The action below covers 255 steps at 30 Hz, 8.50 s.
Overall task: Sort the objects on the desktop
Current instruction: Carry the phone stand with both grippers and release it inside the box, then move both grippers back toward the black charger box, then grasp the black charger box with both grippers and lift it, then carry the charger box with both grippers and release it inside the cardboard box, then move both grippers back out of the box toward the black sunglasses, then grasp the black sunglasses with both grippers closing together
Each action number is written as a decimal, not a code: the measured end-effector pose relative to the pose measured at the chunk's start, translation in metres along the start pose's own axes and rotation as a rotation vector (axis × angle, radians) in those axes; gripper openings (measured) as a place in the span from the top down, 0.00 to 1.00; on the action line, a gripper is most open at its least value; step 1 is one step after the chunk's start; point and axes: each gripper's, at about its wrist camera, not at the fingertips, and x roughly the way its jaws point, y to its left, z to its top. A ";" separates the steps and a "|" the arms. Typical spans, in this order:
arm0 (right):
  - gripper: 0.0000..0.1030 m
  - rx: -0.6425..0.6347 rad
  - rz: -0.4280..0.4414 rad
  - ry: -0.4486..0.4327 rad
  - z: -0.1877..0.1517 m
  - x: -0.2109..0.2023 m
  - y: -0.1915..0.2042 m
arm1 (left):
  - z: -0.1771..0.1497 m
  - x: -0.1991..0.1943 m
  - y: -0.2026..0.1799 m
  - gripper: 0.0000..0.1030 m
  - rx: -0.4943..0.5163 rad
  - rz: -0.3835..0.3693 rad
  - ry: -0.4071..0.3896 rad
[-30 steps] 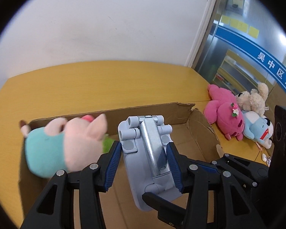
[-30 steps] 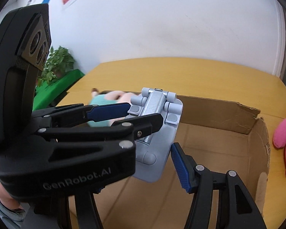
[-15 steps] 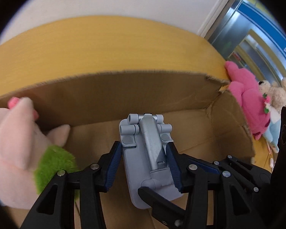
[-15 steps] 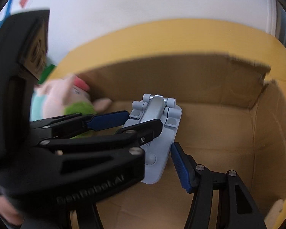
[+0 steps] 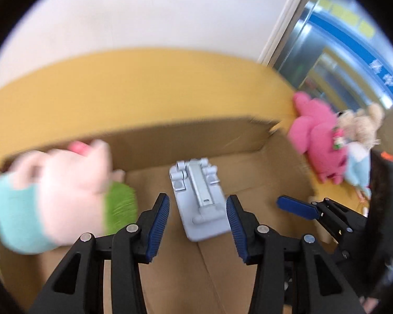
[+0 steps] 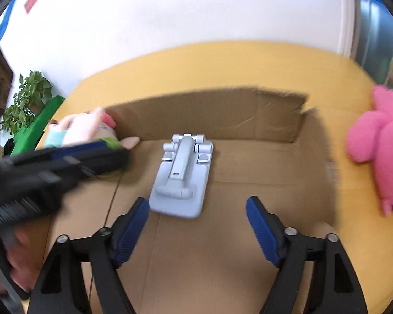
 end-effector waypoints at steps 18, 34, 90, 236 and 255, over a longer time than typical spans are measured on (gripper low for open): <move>0.00 -0.145 -0.016 -0.266 -0.119 -0.172 0.076 | -0.167 -0.215 -0.043 0.23 -0.004 0.180 -0.380; 0.00 -0.144 -0.045 -0.292 -0.176 -0.199 0.086 | -0.225 -0.214 -0.066 0.23 -0.003 0.197 -0.392; 0.08 -0.159 0.103 0.056 -0.266 -0.111 -0.027 | -0.256 -0.002 -0.143 0.33 0.007 -0.354 0.168; 0.16 -0.463 0.472 0.156 -0.229 -0.075 0.178 | -0.319 -0.202 0.035 0.21 -0.344 0.182 -0.278; 0.76 -0.466 0.454 0.260 -0.246 -0.033 0.213 | -0.354 -0.133 0.083 0.45 -0.562 -0.056 -0.068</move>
